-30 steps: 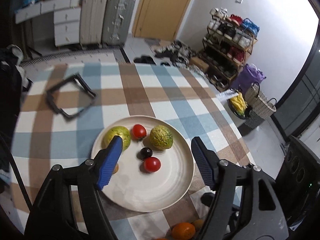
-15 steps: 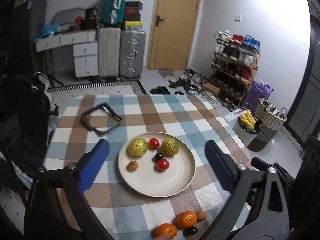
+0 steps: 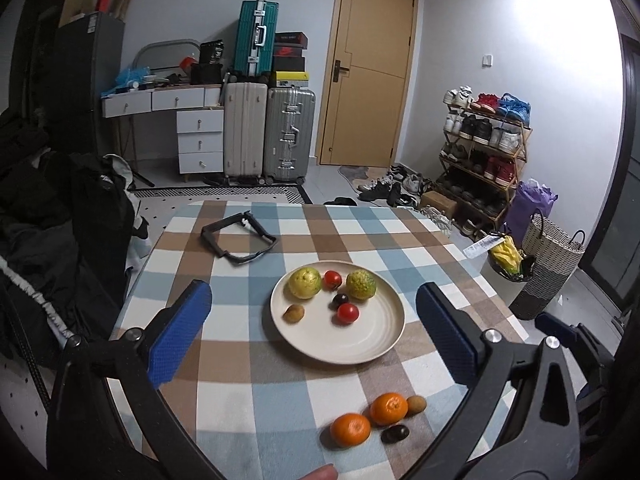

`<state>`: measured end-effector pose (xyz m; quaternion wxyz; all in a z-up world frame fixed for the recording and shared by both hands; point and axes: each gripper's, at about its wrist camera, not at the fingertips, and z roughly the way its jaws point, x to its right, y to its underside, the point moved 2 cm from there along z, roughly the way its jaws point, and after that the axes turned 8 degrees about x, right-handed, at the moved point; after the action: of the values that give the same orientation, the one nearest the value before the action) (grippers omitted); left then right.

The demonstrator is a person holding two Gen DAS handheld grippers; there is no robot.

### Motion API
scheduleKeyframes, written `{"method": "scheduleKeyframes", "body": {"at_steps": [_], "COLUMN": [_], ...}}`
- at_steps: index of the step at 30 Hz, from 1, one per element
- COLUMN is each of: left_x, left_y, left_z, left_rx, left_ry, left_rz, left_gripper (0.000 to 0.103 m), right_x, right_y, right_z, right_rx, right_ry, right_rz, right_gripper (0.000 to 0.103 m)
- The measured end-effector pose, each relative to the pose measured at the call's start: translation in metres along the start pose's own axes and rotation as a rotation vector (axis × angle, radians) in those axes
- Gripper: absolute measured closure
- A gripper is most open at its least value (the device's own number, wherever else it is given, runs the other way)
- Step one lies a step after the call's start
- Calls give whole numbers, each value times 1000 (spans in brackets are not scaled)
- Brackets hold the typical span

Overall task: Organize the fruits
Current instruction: 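Move both tools back toward the loose oranges and brown fruit, then grasp the brown round fruit with the right tool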

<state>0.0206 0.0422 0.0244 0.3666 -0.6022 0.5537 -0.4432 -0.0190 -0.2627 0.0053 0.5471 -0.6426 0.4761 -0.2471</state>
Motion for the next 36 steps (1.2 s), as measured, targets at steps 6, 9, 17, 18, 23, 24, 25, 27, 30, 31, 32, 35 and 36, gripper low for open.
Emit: {"method": "scheduleKeyframes", "body": {"at_steps": [6,9,17,18,23,24,25,27,30,31,32,35,36], "left_x": [-7,-9,-14,-15,-13,-14,-15,-18,-20,-18,-17,-9,-6], "left_y": [40,65,135,142,171,177,179,183,188,187,189,191,192], "left_z": [-10,-7,18,21,33,35,35,39,43,42,42,41,41], "left_rx": [-19,-58,-180,-194,-241,-250,-254,-266,-286,-291,-295,-300,-300], "left_ry": [-22,-28,-40,-40,-28,-25,-25,-18,0,4,7,31,39], "left_rz": [-10,-20,-27,-28,-21,-19,-20,-32,-48,-46,-44,-14,1], "left_gripper": [1,1,1,1,1,1,1,1,1,1,1,1,1], "right_x": [-10,-10,-8,-8,-3,1,5,12,23,27,29,31,31], "right_y": [16,28,71,78,102,105,107,109,108,108,107,104,103], "right_z": [-16,-20,-8,-6,4,6,9,15,27,31,36,47,51], "right_rx": [11,-6,-127,-144,-202,-210,-222,-248,-277,-289,-302,-330,-335], "right_ry": [23,34,23,20,42,42,45,54,56,53,44,26,20], "right_rz": [-46,-55,-36,-37,-34,-19,-2,17,36,44,50,38,26], "right_gripper": [0,0,0,0,0,0,0,0,0,0,0,1,1]}}
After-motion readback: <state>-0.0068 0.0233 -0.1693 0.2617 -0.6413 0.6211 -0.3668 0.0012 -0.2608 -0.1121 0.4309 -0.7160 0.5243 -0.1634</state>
